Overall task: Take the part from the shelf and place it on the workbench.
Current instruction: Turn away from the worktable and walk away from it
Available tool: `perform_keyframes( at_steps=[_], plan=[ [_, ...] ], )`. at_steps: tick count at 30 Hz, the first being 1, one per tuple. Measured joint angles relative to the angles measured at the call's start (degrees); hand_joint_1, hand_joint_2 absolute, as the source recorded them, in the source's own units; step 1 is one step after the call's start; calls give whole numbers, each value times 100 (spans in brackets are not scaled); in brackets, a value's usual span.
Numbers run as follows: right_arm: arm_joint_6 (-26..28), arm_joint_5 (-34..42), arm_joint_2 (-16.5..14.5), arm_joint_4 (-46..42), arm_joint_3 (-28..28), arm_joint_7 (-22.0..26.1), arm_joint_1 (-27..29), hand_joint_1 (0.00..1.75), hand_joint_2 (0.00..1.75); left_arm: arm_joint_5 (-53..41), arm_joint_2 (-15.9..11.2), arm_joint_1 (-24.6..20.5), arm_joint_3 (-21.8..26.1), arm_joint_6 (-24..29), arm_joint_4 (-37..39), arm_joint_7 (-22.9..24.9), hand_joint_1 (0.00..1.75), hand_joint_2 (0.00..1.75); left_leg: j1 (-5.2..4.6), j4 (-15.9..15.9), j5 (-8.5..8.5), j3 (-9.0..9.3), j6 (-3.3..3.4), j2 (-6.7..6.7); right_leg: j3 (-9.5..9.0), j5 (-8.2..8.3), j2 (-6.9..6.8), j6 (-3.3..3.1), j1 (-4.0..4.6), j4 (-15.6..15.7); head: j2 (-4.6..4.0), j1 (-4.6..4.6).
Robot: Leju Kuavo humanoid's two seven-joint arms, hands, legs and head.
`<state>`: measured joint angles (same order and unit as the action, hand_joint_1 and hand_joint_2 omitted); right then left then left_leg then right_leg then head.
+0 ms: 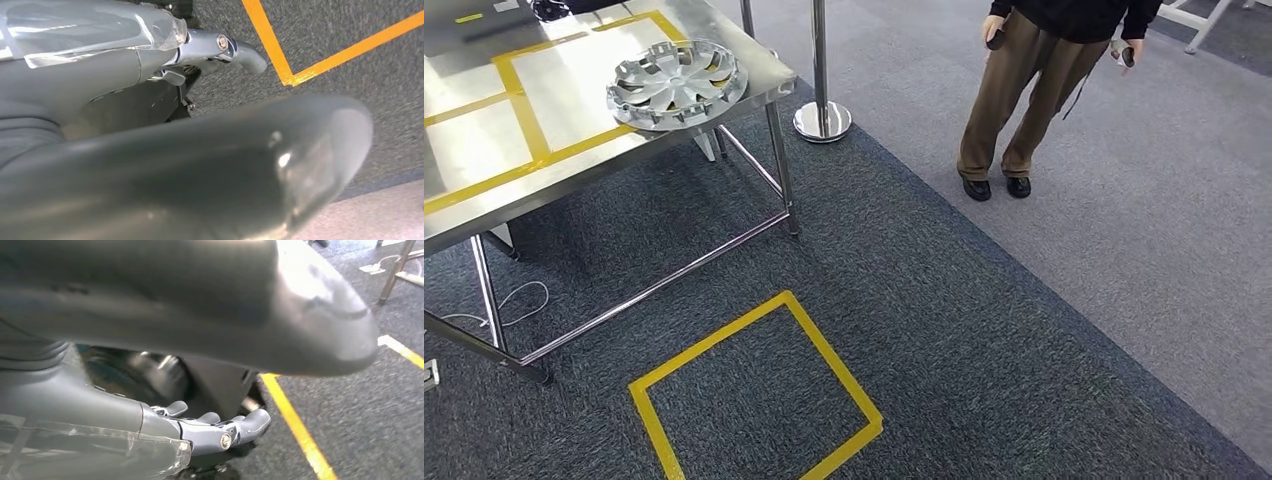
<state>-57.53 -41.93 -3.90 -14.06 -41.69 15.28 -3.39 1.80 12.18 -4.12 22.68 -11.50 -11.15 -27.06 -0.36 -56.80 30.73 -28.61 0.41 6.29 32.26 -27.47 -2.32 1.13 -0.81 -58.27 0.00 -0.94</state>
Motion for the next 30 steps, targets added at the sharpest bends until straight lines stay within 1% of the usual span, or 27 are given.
perform_keyframes(
  at_steps=[1,2,3,4,5,6,7,8,9,10,11,12,13,15,16,17,18,19,21,22,23,24,25,26,27,28,30],
  plan=[
    [1,-2,3,0,-2,2,8,0,0,-1,2,-4,-1,-2,0,0,0,0,15,-40,43,-9,-34,-68,7,12,52,-29,-8,7,0,-6],
    [2,-1,5,0,-4,6,5,0,0,-4,4,-6,-3,-4,0,0,0,0,32,-163,141,-57,-66,-193,13,28,104,-59,-22,16,0,-14],
    [3,4,4,-1,-6,10,-5,0,0,-6,3,-5,-4,-6,1,0,0,0,48,-416,302,-171,-94,-347,19,43,159,-87,-37,23,0,-23],
    [4,9,2,-1,-8,15,-15,0,0,-9,1,-2,-4,-8,1,0,0,0,57,-779,492,-343,-111,-494,33,52,217,-105,-38,22,0,-33],
    [4,11,-2,0,-11,17,-21,0,0,-10,-3,-1,-5,-15,2,-2,0,0,61,-1174,662,-539,-118,-564,46,60,276,-119,-38,21,0,-36],
    [4,11,-4,1,-16,18,-17,0,0,-11,-7,-1,-5,-25,2,-3,0,0,61,-1486,756,-702,-122,-591,55,65,339,-125,-38,20,0,-35],
    [4,11,-4,1,-23,18,-9,0,0,-13,-9,-3,-5,-37,2,-5,0,0,62,-1612,736,-776,-121,-601,57,69,402,-125,-39,19,0,-37],
    [4,11,-4,1,-30,18,-2,0,0,-15,-9,-5,-6,-49,2,-7,0,0,65,-1506,603,-739,-116,-611,54,74,471,-120,-41,19,0,-37],
    [4,10,-4,1,-36,20,2,0,0,-17,-10,-7,-6,-56,2,-7,0,0,69,-1198,393,-601,-108,-650,48,81,546,-110,-44,18,0,-37],
    [4,10,-6,1,-40,22,1,0,0,-19,-10,-6,-6,-58,3,-7,0,0,79,-793,179,-418,-95,-763,47,90,618,-95,-51,18,0,-37],
    [5,9,-9,1,-43,24,-6,0,0,-21,-10,-5,-6,-59,3,-7,0,0,87,-416,26,-250,-81,-884,58,98,691,-72,-45,10,0,-34],
    [5,9,-10,1,-48,26,-13,0,0,-22,-11,-5,-6,-59,4,-7,0,0,91,-160,-58,-142,-69,-987,76,113,755,-41,-43,6,0,-32],
    [6,9,-11,1,-55,27,-17,0,0,-24,-11,-5,-6,-59,4,-7,0,0,89,-42,-74,-98,-55,-1047,100,128,811,-7,-44,6,0,-31],
    [7,-3,-9,1,-72,30,-5,0,0,-25,-11,-10,-6,-59,4,-7,0,0,76,-17,-82,-98,-4,-962,143,164,904,70,-60,23,0,-30],
    [7,-10,-7,1,-79,31,6,0,0,-25,-10,-14,-6,-59,4,-7,0,0,79,-5,-100,-95,38,-896,175,144,835,98,-62,-11,0,-25],
    [7,-17,-5,1,-84,31,10,0,0,-25,-8,-17,-6,-59,4,-6,0,0,84,11,-118,-92,82,-826,238,74,718,120,-59,-120,0,-9],
    [7,-20,-4,1,-86,31,4,0,0,-25,-7,-13,-6,-59,4,-5,0,0,91,26,-131,-91,119,-745,351,-62,569,134,-53,-347,0,7],
    [7,-20,-5,1,-87,31,-7,0,0,-25,-10,-7,-5,-59,4,-4,0,0,86,29,-132,-95,140,-664,509,-247,416,146,-47,-689,0,22],
    [8,-19,-5,1,-91,31,-23,0,0,-25,-17,8,-4,-59,4,-1,0,0,74,27,-127,-102,153,-494,841,-566,321,174,-50,-1435,0,34],
    [8,-19,-3,1,-94,31,-23,0,0,-25,-21,10,-4,-60,4,2,0,0,71,26,-124,-104,153,-412,909,-608,303,182,-51,-1625,0,36],
    [9,-21,1,1,-97,31,-20,0,0,-25,-22,10,-4,-62,4,3,0,0,71,25,-120,-100,149,-337,860,-547,282,184,-55,-1584,0,37],
    [9,-22,7,1,-99,31,-17,0,0,-25,-20,9,-4,-66,4,4,0,0,72,23,-112,-91,137,-268,694,-405,238,180,-59,-1314,0,36],
    [9,-25,12,1,-100,31,-18,0,0,-25,-17,8,-4,-72,4,4,0,0,70,18,-99,-76,118,-209,451,-233,136,173,-62,-894,0,38],
    [9,-26,14,1,-100,31,-24,0,0,-25,-15,7,-4,-79,4,4,0,0,54,8,-79,-65,88,-155,231,-113,20,154,-54,-496,0,39],
    [9,-26,13,1,-100,31,-30,0,0,-25,-15,5,-5,-86,4,3,0,0,36,-1,-60,-56,55,-109,77,-40,-60,121,-44,-211,0,31],
    [9,-25,9,1,-100,32,-33,0,0,-25,-16,1,-5,-93,4,3,0,0,19,-7,-45,-47,25,-65,2,-21,-107,84,-30,-62,0,21],
    [9,-21,8,1,-106,40,-20,0,0,-33,-15,-16,-8,-105,4,2,0,0,19,-1,-35,-28,-24,16,13,-27,-22,-2,-4,-35,0,1]
  ],
)
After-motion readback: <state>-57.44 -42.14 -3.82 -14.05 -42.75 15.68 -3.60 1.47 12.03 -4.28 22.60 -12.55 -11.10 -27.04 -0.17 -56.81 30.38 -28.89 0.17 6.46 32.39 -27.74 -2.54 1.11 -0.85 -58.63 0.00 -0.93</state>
